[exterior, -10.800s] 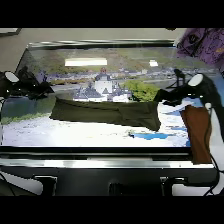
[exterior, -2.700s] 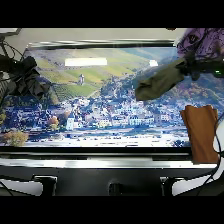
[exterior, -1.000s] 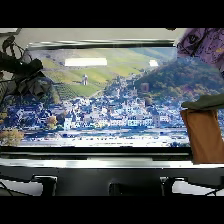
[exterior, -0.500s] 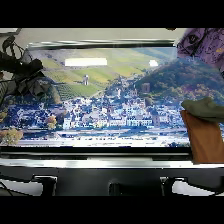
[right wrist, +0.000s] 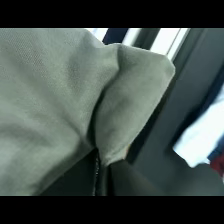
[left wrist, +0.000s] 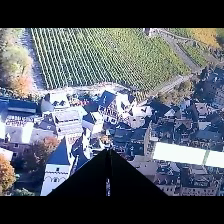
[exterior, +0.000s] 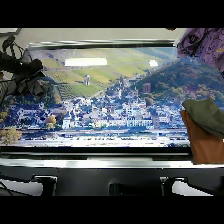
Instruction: Fold the clothes and pants, and hang the long-sleeved shirts on hangers.
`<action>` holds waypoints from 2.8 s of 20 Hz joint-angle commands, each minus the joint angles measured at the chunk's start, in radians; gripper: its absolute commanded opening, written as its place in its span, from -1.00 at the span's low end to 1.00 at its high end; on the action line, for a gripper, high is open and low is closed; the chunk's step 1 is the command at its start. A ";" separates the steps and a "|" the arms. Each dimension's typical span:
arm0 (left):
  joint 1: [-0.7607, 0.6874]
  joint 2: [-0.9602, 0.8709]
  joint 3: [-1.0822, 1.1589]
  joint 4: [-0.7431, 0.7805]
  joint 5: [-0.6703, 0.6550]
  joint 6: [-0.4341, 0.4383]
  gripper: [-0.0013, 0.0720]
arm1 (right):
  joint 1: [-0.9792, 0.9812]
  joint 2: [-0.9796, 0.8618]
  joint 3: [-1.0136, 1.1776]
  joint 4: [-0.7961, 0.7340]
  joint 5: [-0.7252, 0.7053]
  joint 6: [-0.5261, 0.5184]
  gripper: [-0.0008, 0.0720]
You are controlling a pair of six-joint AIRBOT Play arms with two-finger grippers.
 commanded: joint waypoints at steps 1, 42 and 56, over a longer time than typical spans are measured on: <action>0.000 0.000 0.000 0.000 0.000 0.000 -0.91 | -0.001 0.007 -0.068 -0.050 0.033 -0.014 -0.90; -0.135 0.160 -0.145 0.229 0.047 0.100 -0.92 | 0.576 0.235 -0.210 0.665 -0.691 -0.598 -0.89; -0.202 0.595 -0.635 0.299 0.275 0.127 -0.91 | 0.879 0.236 -0.209 0.667 -0.620 -0.592 -0.89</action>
